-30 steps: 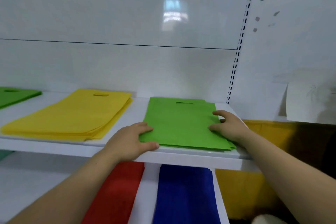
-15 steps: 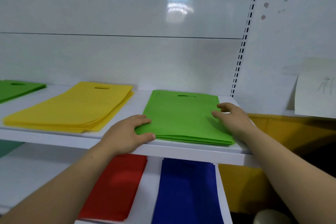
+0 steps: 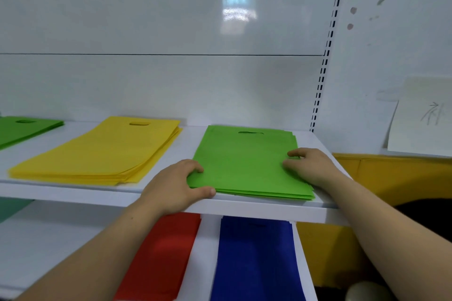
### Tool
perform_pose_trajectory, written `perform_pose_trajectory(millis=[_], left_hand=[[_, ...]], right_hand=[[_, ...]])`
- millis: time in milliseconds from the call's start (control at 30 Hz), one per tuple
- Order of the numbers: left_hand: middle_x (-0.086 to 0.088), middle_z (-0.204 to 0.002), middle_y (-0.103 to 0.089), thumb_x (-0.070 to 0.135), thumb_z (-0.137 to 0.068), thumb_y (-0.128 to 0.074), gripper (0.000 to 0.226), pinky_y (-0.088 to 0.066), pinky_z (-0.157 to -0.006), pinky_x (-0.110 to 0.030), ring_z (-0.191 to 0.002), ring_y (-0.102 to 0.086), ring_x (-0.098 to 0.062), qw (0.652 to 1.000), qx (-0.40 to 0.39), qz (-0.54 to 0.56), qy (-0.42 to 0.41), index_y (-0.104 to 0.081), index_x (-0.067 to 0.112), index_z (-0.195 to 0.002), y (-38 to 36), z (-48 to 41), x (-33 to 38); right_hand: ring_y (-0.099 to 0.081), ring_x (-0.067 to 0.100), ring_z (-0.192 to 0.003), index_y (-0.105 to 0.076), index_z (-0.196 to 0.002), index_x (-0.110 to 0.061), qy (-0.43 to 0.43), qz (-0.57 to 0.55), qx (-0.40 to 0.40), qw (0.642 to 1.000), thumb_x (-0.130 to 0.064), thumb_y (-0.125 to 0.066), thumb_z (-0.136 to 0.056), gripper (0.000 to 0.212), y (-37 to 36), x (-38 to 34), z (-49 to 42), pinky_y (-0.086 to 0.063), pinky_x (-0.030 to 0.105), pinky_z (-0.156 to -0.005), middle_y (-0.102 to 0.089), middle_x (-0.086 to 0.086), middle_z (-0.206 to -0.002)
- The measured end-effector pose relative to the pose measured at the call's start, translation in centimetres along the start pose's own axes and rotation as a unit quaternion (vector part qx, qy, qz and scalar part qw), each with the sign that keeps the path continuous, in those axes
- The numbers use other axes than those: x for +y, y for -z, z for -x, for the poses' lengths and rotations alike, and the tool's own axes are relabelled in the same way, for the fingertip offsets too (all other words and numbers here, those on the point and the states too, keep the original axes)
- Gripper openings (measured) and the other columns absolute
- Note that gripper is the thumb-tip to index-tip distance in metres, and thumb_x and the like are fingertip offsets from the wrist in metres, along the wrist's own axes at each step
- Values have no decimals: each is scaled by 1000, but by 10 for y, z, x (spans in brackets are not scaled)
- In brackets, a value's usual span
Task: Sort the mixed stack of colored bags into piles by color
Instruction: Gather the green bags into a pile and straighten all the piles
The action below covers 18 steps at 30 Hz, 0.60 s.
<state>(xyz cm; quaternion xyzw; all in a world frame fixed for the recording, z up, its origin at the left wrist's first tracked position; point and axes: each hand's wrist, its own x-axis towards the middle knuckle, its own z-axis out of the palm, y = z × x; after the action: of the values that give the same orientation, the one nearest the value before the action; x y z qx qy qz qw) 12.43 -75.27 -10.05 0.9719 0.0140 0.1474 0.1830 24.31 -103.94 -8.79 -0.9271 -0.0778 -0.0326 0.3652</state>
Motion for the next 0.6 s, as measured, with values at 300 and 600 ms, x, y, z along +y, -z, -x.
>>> perform_pose_trajectory(millis=[300, 600], left_hand=[[14, -147, -35, 85, -46, -35, 99, -29, -103, -23, -132, -35, -4, 1000, -15, -10, -12, -52, 37, -131, 0, -3, -3], [10, -150, -34, 84, -48, -39, 102, -26, -108, -25, -135, -33, -7, 999, -47, 12, 11, -49, 33, -135, 7, -1, 8]], right_hand=[[-49, 26, -123, -51, -135, -25, -5, 79, -20, 997, -44, -59, -87, 52, -1, 0, -4, -39, 38, -104, -50, 7, -139], [-46, 26, -126, -49, -137, -19, 2, 119, -40, 992, -37, -52, -93, 48, 1, -3, -8, -38, 32, -103, -49, 6, -142]])
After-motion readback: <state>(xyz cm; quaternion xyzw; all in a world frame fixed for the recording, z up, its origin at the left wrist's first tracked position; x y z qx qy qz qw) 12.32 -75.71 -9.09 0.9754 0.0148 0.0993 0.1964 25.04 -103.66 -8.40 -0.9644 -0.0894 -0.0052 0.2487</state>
